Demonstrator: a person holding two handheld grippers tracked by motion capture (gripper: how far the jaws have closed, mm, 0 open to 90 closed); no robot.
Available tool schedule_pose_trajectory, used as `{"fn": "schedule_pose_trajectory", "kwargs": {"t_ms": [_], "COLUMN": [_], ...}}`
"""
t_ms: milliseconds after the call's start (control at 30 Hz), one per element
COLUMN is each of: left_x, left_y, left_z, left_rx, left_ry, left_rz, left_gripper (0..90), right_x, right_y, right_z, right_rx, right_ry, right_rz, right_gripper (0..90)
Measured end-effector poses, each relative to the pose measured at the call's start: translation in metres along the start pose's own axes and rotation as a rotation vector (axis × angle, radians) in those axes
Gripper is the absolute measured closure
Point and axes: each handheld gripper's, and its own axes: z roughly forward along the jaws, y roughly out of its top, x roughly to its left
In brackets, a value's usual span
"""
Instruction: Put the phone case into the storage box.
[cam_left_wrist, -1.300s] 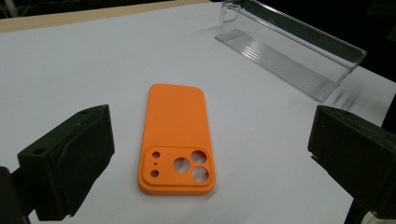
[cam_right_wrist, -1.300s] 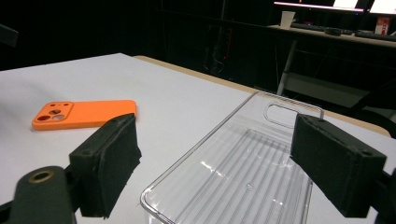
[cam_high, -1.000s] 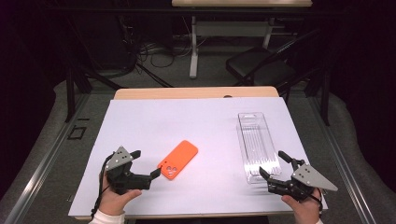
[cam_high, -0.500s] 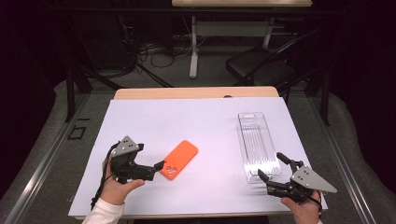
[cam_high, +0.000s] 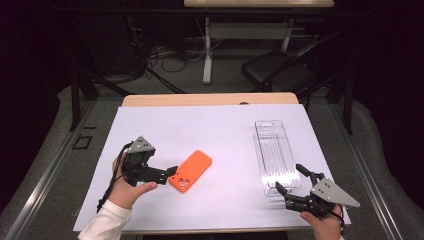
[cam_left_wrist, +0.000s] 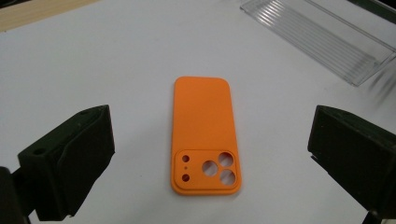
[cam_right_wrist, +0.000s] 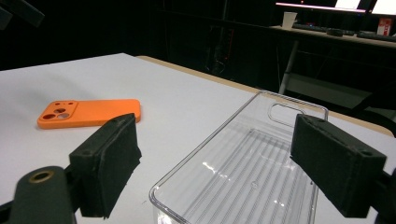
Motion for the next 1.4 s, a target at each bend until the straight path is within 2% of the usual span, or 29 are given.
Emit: {"fn": "schedule_pose_trajectory", "kwargs": {"t_ms": [100, 200, 300, 433, 467, 767, 1000, 1267, 1400], "left_x": [0.001, 0.005, 0.006, 0.004, 0.003, 0.003, 0.004, 0.003, 0.003], "left_y": [0.005, 0.01, 0.013, 0.016, 0.019, 0.026, 0.029, 0.032, 0.034], "left_z": [0.002, 0.005, 0.008, 0.013, 0.015, 0.02, 0.025, 0.044, 0.051], "left_rx": [0.021, 0.04, 0.058, 0.085, 0.099, 0.115, 0.158, 0.217, 0.227], "left_ry": [-0.001, -0.002, -0.005, 0.001, 0.01, 0.022, 0.015, 0.007, 0.008], "left_rz": [-0.015, -0.055, -0.06, -0.029, -0.006, -0.001, -0.004, 0.003, 0.01], "left_gripper": [0.6, 0.6, 0.7, 0.6, 0.5, 0.5, 0.5, 0.5, 0.5], "right_x": [0.0, 0.001, 0.001, 0.001, 0.001, 0.001, 0.001, 0.001, 0.001], "right_y": [0.0, 0.0, -0.001, -0.001, -0.001, -0.001, -0.001, -0.001, -0.001], "right_z": [0.0, -0.001, -0.001, 0.0, 0.0, 0.0, 0.0, 0.0, 0.0], "right_rx": [-0.002, -0.001, -0.003, -0.004, -0.005, -0.008, -0.008, -0.008, -0.008], "right_ry": [-0.001, 0.0, 0.004, 0.012, 0.013, 0.016, 0.018, 0.02, 0.019], "right_rz": [0.002, 0.001, 0.002, 0.005, 0.005, 0.013, 0.016, 0.014, 0.02], "right_gripper": [14.5, 14.5, 14.5, 14.5, 14.5, 14.5, 14.5, 14.5, 14.5]}}
